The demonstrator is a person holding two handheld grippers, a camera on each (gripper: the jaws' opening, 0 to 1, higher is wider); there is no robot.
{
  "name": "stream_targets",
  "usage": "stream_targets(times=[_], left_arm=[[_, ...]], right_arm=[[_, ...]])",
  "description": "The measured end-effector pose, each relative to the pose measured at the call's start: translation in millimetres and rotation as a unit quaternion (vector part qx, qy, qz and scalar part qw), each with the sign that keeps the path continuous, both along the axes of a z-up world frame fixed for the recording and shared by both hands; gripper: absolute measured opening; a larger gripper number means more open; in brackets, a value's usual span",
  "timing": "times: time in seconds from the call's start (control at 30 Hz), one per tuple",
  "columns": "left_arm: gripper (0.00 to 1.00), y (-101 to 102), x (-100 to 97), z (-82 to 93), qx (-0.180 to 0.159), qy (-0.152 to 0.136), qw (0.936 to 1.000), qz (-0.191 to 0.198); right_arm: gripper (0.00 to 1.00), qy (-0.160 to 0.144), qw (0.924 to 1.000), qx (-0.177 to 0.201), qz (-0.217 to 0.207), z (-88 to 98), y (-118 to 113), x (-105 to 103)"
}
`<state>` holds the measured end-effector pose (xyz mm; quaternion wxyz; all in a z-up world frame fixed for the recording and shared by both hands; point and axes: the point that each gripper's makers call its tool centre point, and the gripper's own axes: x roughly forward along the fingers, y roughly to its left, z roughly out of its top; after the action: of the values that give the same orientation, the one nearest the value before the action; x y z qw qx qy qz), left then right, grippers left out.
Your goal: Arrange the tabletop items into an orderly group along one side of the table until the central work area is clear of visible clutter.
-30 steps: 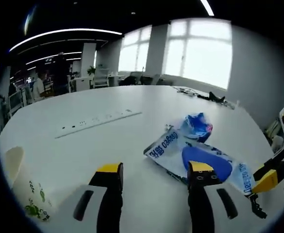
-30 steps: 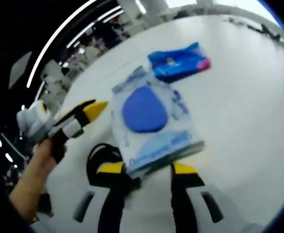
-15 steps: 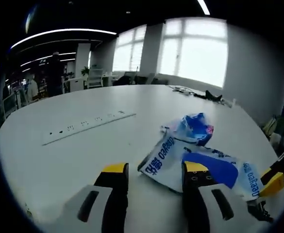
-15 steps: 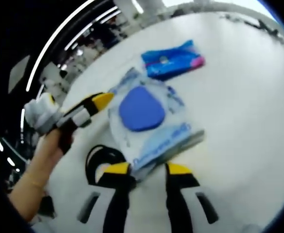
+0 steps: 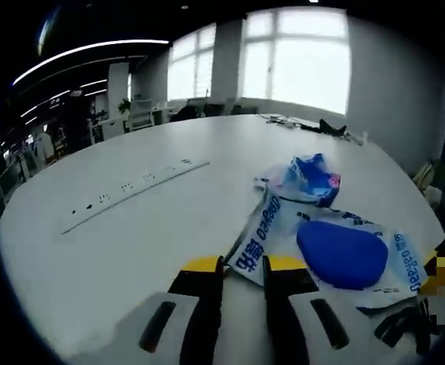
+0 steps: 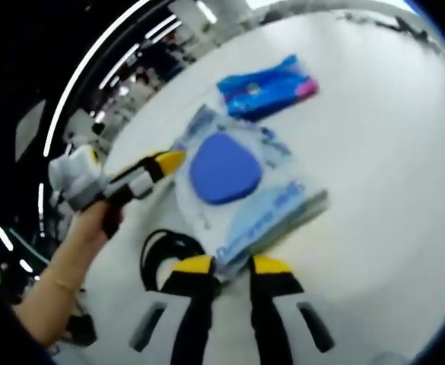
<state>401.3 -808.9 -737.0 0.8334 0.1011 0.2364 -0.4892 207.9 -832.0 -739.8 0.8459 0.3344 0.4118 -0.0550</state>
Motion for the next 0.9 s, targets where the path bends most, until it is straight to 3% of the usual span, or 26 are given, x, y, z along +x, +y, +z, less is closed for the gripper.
stream_targets(times=[0.03, 0.23, 0.37, 0.6, 0.9], left_arm=[[0.16, 0, 1.9, 0.8, 0.004, -0.011, 0.9999, -0.003], [0.07, 4, -1.6, 0.1, 0.014, -0.005, 0.9998, -0.01], [0.02, 4, -3.5, 4.2, 0.04, -0.051, 0.9974, -0.032], [0.0, 4, -5.9, 12.5, 0.036, -0.048, 0.9977, -0.032], [0.0, 16, -11.9, 19.6, 0.058, -0.05, 0.9964, -0.036]], right_arm=[[0.12, 0.0, 1.0, 0.001, -0.002, 0.0, 0, 0], [0.09, -0.004, 0.9999, 0.01, -0.009, -0.6, 1, 0], [0.07, -0.005, 0.9998, 0.017, -0.012, -1.5, 2, 1], [0.02, -0.01, 0.9996, 0.022, -0.016, 1.0, 3, 2], [0.0, -0.011, 0.9984, 0.05, -0.025, 6.5, 6, -4]])
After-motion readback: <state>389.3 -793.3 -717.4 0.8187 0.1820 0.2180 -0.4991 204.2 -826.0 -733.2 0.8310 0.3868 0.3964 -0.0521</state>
